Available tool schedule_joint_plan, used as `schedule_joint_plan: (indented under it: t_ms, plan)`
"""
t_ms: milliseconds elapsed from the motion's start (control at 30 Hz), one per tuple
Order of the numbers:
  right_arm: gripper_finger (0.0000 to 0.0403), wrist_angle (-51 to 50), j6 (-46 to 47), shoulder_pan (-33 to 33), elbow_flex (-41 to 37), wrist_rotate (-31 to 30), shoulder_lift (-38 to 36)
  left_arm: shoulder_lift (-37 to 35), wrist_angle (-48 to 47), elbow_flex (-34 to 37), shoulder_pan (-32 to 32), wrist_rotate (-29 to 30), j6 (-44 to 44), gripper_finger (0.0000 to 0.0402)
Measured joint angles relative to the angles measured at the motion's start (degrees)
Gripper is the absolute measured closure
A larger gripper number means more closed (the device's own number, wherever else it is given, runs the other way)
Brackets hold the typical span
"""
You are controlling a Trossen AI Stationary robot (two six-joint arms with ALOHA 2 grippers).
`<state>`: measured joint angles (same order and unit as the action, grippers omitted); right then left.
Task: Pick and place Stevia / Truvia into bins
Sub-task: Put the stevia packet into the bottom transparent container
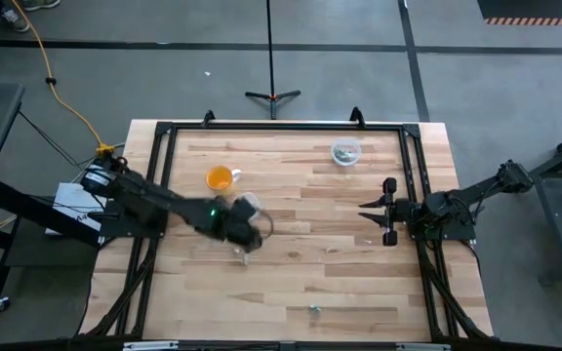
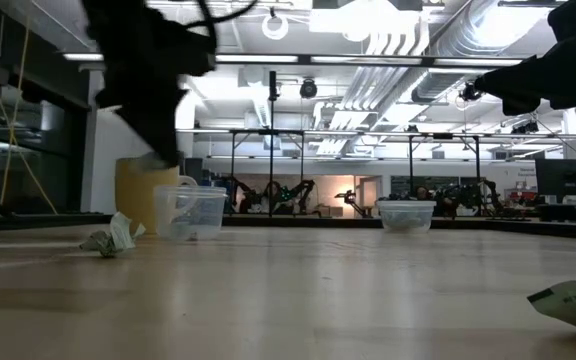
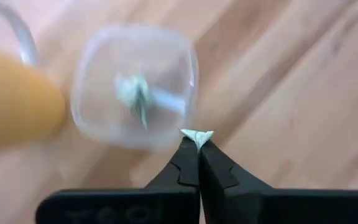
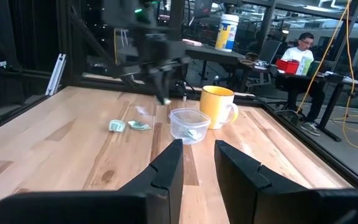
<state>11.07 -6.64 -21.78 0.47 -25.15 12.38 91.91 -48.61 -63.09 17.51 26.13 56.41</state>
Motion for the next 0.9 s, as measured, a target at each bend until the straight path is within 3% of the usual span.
schedule_joint_plan:
  t_ms: [100, 300, 533, 733, 900]
  plan:
    - [0.0320, 0.0, -1.2, 0.0, 0.0, 0.0, 0.0, 0.0, 2.3, -0.2, -4.7, 0.0, -5.8, 0.0373]
    - [0.0320, -0.1, -1.3, 0.0, 0.0, 0.0, 0.0, 0.0, 2.5, 0.0, -12.1, -2.3, -11.1, 0.0323]
    - [0.0320, -0.1, -1.3, 0.0, 0.0, 0.0, 0.0, 0.0, 2.9, 0.0, -16.2, -5.3, -16.0, 0.0287]
    - [0.0320, -0.1, -1.4, 0.0, 0.0, 0.0, 0.0, -0.2, 4.6, -0.9, -14.2, -18.8, -17.6, 0.0251]
    - [0.0320, -0.1, -1.4, 0.0, 0.0, 0.0, 0.0, -0.3, 6.4, -1.1, -7.6, -22.6, -17.2, 0.0224]
